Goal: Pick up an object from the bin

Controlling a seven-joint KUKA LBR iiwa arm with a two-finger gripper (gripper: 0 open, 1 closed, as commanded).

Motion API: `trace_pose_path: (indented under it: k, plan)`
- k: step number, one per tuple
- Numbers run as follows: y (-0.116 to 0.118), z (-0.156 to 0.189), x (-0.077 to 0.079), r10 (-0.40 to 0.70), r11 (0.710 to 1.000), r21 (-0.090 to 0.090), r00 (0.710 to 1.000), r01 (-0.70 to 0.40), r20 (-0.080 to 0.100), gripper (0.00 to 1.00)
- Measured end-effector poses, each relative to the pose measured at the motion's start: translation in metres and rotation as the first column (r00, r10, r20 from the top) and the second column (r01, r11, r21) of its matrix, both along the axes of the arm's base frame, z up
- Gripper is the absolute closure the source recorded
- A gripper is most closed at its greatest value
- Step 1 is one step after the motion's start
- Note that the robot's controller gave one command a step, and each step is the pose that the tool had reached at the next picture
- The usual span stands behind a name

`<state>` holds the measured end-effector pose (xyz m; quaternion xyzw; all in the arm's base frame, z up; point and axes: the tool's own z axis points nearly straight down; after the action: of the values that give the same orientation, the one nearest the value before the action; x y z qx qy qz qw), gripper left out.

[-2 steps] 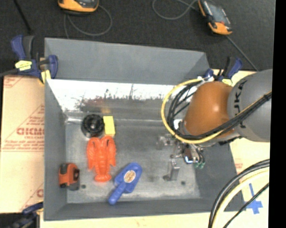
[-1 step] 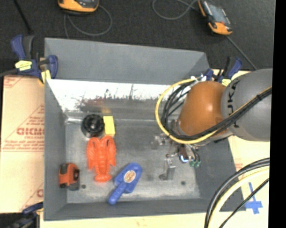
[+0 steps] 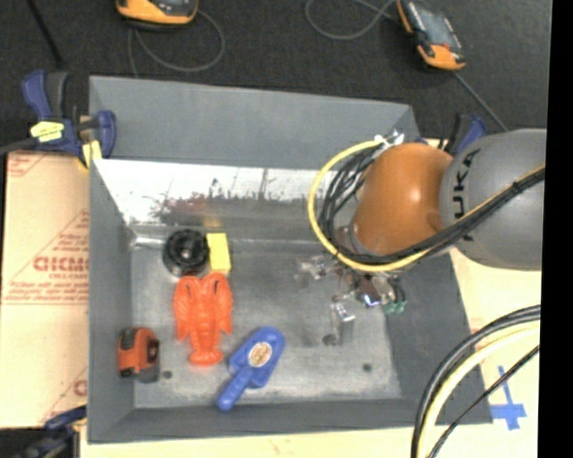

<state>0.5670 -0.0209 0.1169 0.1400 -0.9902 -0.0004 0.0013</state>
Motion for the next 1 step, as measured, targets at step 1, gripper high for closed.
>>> trace_pose_path:
  k: [1]
  plan:
    - [-0.0088, 0.0077, 0.0500, 0.074, 0.997, -0.004, 0.997, -0.073, 0.013, 0.00]
